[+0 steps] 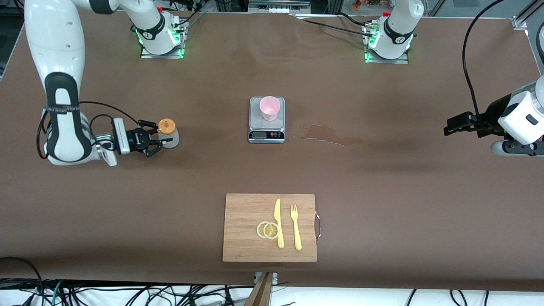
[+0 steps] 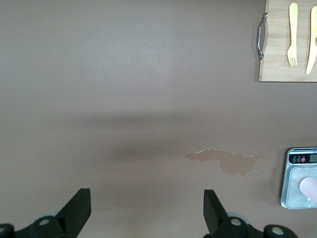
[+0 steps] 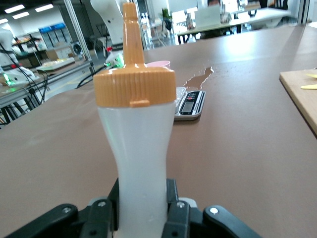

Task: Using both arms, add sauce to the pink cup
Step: 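Carry the sauce bottle back and lower it onto the table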

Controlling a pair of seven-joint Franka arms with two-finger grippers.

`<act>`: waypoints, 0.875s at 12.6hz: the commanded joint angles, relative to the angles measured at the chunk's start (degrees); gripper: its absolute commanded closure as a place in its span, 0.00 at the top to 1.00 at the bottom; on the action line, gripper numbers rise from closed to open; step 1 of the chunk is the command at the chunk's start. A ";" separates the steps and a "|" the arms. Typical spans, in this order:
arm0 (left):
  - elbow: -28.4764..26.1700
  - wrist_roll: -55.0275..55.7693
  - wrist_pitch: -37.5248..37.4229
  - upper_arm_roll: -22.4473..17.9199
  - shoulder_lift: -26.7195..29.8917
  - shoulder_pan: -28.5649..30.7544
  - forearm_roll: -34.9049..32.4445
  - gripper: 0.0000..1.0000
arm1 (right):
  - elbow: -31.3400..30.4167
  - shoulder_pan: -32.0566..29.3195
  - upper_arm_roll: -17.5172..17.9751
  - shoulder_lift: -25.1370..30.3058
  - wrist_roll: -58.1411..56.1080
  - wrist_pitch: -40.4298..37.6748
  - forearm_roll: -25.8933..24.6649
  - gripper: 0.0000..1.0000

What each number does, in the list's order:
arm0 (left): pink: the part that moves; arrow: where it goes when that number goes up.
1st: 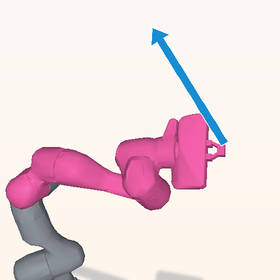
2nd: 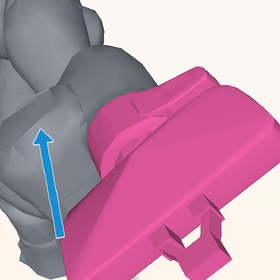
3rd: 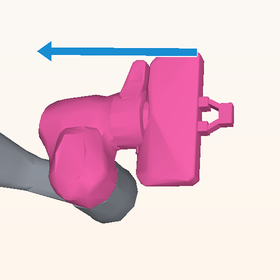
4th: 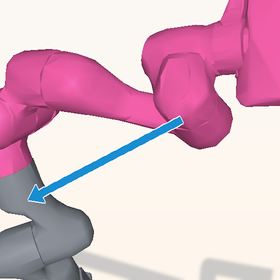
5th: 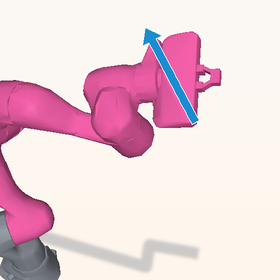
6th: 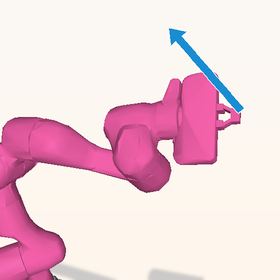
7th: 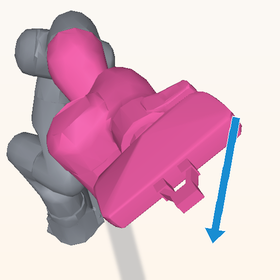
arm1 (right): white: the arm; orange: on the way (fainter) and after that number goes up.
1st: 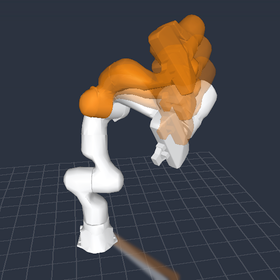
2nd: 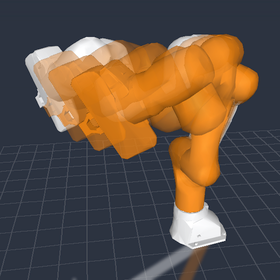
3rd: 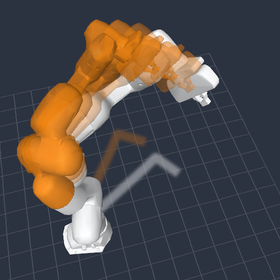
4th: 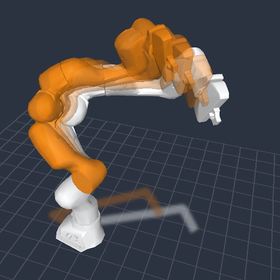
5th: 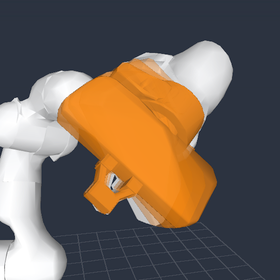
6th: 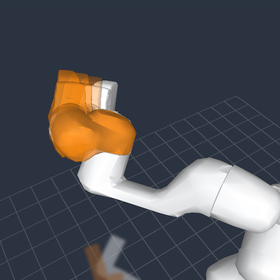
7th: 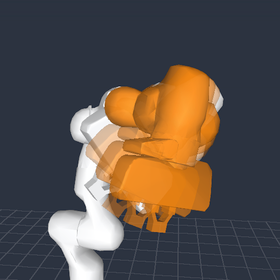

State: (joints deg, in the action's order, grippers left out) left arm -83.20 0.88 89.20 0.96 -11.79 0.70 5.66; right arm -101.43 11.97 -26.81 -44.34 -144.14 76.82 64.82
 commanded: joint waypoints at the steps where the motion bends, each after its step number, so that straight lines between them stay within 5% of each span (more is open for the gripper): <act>1: 1.63 -1.05 -0.69 0.01 -0.70 -0.35 -0.64 1.00 | 10.18 -6.94 2.54 -7.67 -2.45 -5.88 1.27 0.29; 3: 1.63 -0.97 -0.69 0.09 -0.70 -0.35 -0.73 1.00 | 10.99 -12.03 7.37 -9.09 -3.42 -5.98 1.89 0.31; 5: 1.63 -0.97 -0.69 0.27 -0.70 -0.44 -0.82 1.00 | 11.07 -13.11 8.36 -9.09 -3.16 -6.07 1.45 0.98; 11: 3.83 -1.14 -0.78 0.18 -1.57 -1.14 -1.17 1.00 | 16.16 -14.69 6.43 -8.13 0.25 -6.60 -7.68 1.00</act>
State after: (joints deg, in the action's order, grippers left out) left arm -82.10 0.88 89.24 1.53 -11.90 0.13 5.66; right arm -88.05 -1.86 -19.85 -52.97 -146.46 71.54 60.25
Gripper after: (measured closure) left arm 0.000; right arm 0.000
